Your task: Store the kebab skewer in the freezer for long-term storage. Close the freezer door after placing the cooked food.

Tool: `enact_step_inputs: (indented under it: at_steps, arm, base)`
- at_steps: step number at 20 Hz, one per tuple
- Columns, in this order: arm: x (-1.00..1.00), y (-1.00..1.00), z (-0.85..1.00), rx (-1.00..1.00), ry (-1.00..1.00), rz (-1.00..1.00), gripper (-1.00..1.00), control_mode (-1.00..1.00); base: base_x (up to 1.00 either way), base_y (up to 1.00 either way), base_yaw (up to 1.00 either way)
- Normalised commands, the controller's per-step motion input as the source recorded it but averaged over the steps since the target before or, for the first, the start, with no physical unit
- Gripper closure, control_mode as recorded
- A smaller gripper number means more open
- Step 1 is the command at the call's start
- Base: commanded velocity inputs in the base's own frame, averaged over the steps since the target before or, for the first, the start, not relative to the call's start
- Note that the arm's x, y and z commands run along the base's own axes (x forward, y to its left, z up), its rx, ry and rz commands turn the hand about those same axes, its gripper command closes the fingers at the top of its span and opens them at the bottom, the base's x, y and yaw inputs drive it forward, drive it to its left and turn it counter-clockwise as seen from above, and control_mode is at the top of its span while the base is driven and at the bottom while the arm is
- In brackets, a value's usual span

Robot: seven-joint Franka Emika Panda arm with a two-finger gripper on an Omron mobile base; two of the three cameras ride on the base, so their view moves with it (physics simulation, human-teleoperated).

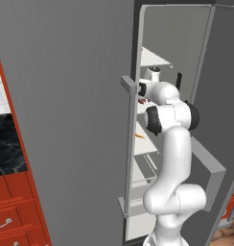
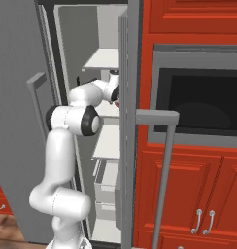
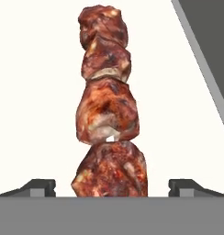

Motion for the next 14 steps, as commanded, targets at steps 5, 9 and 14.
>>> enact_step_inputs:
  at_steps: [5,9,14]
  arm:
    - [-0.28,0.00,0.00,0.00,-0.03,0.00,-1.00,-1.00]
    - [-0.38,0.00,0.00,0.00,-0.10,0.00,-1.00,-1.00]
    - [-0.59,0.00,0.18,0.00,-0.13,0.00,-1.00,-1.00]
  base:
    - [0.00,0.00,0.00]
    - [0.00,0.00,0.00]
    - [0.00,0.00,0.00]
